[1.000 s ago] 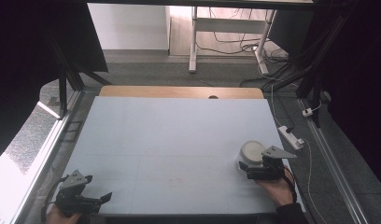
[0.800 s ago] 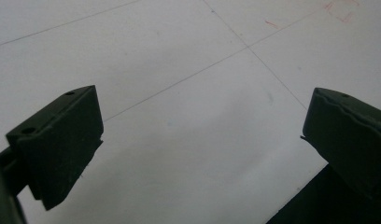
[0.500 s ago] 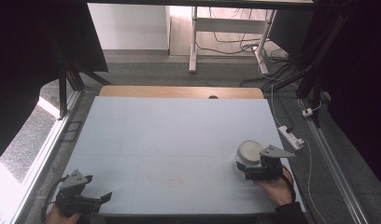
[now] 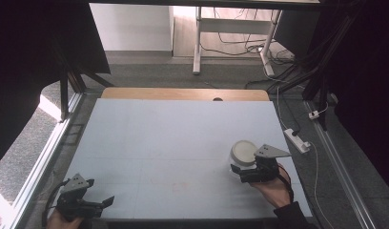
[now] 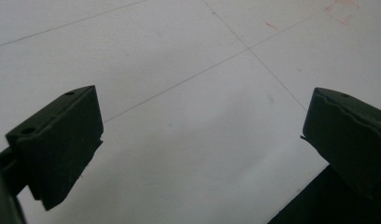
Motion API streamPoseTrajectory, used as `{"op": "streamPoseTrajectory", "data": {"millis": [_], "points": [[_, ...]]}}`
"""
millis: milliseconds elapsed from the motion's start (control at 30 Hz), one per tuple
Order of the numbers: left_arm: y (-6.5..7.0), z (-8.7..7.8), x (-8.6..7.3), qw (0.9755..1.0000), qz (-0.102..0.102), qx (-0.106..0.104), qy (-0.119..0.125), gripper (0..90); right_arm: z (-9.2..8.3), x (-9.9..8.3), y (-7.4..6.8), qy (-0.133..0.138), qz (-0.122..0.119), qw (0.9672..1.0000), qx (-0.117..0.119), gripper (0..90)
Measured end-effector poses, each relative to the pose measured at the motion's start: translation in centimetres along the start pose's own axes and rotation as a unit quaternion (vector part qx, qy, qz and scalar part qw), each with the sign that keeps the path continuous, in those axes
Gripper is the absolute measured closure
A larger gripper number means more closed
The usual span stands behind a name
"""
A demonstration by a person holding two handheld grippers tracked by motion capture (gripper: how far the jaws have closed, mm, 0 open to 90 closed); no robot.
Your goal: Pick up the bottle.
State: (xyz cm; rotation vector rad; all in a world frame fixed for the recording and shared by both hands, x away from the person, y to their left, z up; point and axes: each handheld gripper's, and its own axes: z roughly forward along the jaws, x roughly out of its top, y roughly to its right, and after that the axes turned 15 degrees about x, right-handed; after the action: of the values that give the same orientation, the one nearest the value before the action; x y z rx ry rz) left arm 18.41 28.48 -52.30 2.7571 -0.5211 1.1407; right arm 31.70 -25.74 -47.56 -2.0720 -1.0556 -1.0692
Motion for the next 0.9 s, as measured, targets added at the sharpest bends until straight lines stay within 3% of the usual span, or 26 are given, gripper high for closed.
{"op": "streamPoseTrajectory", "data": {"millis": [367, 900], "points": [[0.0, 0.0, 0.0, 1.0000, 0.001, -0.001, 0.000, 0.0, 1.7, 1.8, -1.3, 0.005, -0.012, 0.9996, 0.025, 6.4], [0.0, 0.1, 0.0, 1.0000, 0.000, -0.002, -0.001, 0.0, 6.4, 4.7, -3.5, -0.013, -0.039, 0.9959, 0.081, 6.4]]}}
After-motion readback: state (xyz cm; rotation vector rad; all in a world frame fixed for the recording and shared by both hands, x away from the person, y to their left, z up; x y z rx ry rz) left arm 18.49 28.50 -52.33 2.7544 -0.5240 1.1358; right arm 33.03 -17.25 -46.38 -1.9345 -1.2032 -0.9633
